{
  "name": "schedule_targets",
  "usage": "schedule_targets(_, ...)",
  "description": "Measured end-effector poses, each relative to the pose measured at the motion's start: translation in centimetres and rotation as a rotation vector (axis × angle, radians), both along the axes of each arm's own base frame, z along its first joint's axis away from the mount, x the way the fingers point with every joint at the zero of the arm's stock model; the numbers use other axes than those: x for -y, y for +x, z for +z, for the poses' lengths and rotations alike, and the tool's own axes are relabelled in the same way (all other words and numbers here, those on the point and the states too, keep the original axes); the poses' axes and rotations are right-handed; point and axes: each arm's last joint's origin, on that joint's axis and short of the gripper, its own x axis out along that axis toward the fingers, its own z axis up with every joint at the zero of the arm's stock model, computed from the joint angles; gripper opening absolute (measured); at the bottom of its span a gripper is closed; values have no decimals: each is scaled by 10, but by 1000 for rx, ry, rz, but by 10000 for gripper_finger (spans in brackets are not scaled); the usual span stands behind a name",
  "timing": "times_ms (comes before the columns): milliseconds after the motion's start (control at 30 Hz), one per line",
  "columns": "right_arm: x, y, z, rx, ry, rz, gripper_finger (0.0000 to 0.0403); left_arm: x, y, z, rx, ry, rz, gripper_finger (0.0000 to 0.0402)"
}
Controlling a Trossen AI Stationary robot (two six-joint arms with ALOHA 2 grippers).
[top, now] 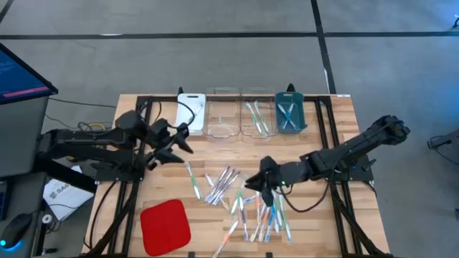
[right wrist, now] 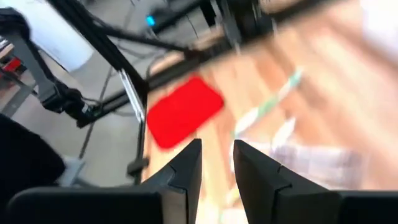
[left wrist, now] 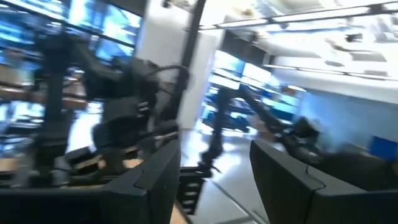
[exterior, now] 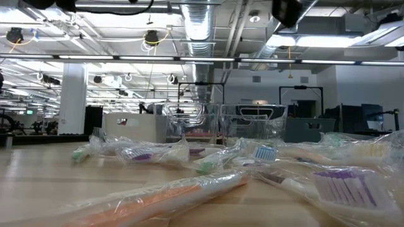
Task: Pick & Place Toothbrushes
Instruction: Put the orange toothbrush into the left transparent bin
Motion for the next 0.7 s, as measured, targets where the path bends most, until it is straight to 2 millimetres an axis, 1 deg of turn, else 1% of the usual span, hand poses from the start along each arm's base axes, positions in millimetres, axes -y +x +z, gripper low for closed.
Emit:
schedule_targets(133,-12,-2,-19,-144,182,-85,87,2,-5,2,9,16,-65,186)
schedule_targets(233,-25,2,-35,-230,315,-114,87,3,-6,3,6,18,-72,187)
schedule_targets(333,-37,8,-52,-330,404,-134,87,3,-8,4,18,20,-73,185)
schedule_targets(433,-48,20,-57,-405,507,-125,87,3,-10,6,30,25,-80,182)
schedule_targets(600,-61,42,-57,-544,578,-145,87,5,-11,5,26,40,-125,176)
schedule_targets(700,-61,45,-59,-733,557,-244,85,5,-11,5,26,44,-134,173)
